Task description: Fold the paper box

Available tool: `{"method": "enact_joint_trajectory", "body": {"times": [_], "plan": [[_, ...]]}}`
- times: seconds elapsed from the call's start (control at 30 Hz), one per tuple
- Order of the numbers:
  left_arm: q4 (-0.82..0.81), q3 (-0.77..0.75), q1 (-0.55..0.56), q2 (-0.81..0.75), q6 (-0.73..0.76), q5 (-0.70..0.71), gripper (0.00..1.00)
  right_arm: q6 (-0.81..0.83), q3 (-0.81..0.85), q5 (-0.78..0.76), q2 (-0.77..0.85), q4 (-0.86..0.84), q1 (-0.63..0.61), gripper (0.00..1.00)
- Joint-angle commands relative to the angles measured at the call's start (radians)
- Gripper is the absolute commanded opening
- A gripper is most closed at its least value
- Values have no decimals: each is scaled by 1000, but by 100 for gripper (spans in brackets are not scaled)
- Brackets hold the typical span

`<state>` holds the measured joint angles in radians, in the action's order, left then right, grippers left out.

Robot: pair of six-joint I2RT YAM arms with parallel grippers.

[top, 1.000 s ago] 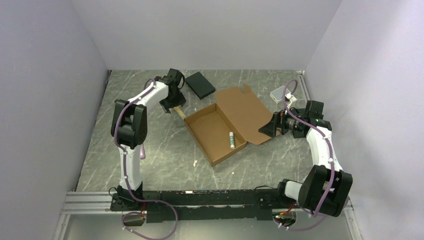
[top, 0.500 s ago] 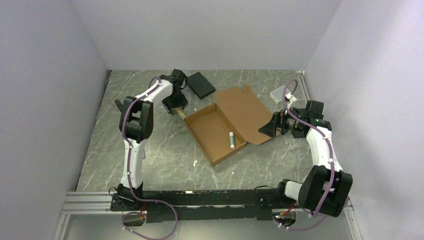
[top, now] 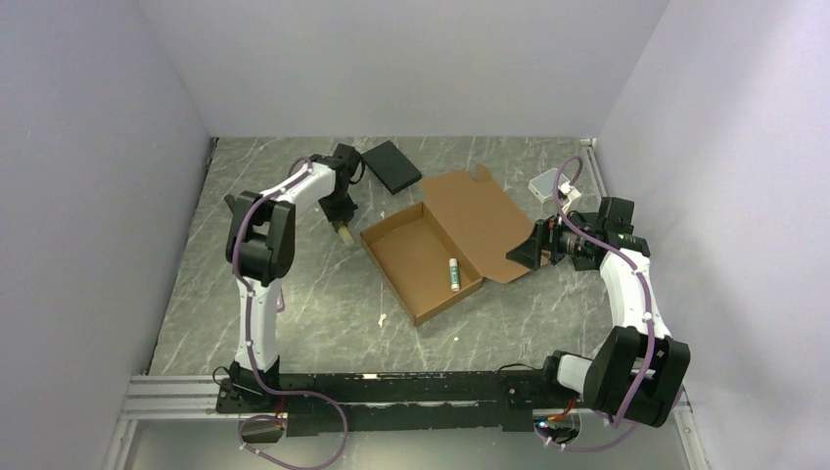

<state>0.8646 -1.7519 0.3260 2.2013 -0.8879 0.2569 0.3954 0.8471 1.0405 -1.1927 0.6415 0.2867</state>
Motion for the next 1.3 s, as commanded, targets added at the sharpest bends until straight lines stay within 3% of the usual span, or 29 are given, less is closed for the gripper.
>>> {"method": "enact_joint_trajectory", "body": {"times": [0.0, 0.17, 0.37, 0.47, 0.6, 0.7, 0.8, 0.87, 1.07, 1.27], "plan": [[-39, 177, -2, -212, -7, 62, 6, 29, 37, 28, 28, -3, 7, 100], [-228, 438, -2, -495, 82, -47, 1, 32, 40, 33, 28, 0, 8, 100], [-648, 744, -2, -774, 333, -534, 0, 34, 40, 36, 32, 1, 8, 100], [-838, 825, -2, -807, 340, -778, 4, 34, 38, 38, 33, 1, 8, 100], [-857, 773, 23, -721, 286, -914, 15, 34, 38, 38, 35, 1, 8, 100], [-798, 707, 78, -643, 284, -880, 31, 35, 38, 38, 37, 1, 8, 100], [-698, 637, 129, -584, 316, -779, 53, 37, 37, 39, 41, 3, 11, 100], [-681, 627, 138, -586, 321, -738, 60, 36, 37, 40, 43, 2, 12, 100], [-615, 665, 137, -692, 370, -564, 59, 39, 39, 44, 44, 7, 13, 100], [-504, 791, 124, -858, 356, -231, 50, 40, 40, 44, 48, 8, 12, 100]]}}
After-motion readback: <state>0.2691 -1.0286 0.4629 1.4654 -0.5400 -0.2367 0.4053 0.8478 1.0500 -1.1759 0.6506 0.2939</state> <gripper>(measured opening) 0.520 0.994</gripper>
